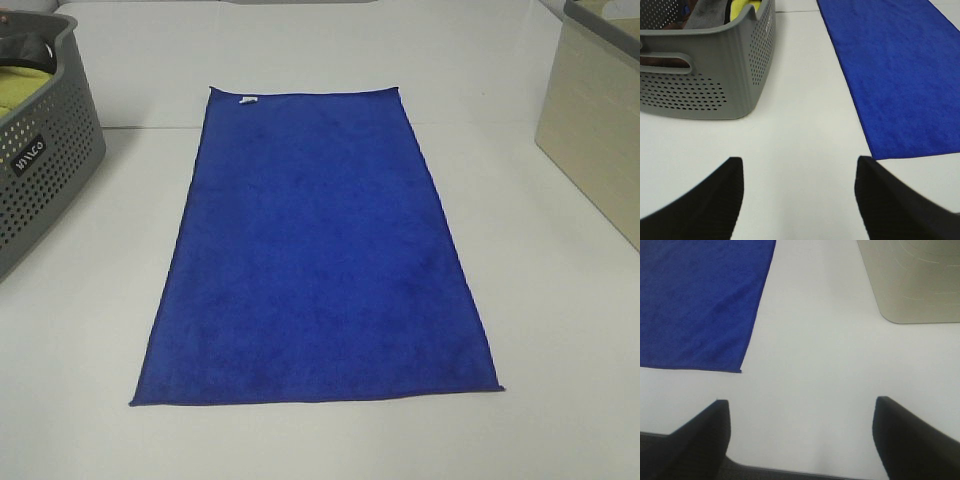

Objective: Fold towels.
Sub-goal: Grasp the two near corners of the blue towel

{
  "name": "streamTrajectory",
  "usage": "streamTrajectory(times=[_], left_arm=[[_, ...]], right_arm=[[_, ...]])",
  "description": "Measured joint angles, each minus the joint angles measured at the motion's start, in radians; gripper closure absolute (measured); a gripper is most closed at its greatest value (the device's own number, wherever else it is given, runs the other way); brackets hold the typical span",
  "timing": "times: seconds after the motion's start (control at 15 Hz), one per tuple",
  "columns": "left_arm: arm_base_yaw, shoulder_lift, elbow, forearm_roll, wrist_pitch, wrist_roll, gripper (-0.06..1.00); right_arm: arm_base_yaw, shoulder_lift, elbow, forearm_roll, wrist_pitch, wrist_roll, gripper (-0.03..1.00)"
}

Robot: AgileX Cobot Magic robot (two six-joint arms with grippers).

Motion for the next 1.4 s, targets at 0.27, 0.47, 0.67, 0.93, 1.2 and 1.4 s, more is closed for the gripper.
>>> streamTrajectory(times=[0.27,0.47,0.67,0.93,1.2,1.4], left_arm=[[0.000,0.000,0.000,0.000,0.000,0.000,0.33],[0.000,0.000,0.000,0.000,0.000,0.000,0.33],[0.000,0.000,0.000,0.000,0.000,0.000,0.33],[0.000,0.000,0.000,0.000,0.000,0.000,0.33],[0.000,0.000,0.000,0.000,0.000,0.000,0.33],[0.000,0.000,0.000,0.000,0.000,0.000,0.33]], right_arm=[[0.000,0.000,0.000,0.000,0.000,0.000,0.20],[0.000,0.000,0.000,0.000,0.000,0.000,0.20],[0.000,0.000,0.000,0.000,0.000,0.000,0.20],[0.000,0.000,0.000,0.000,0.000,0.000,0.20],[0.000,0.000,0.000,0.000,0.000,0.000,0.20],[0.000,0.000,0.000,0.000,0.000,0.000,0.20]])
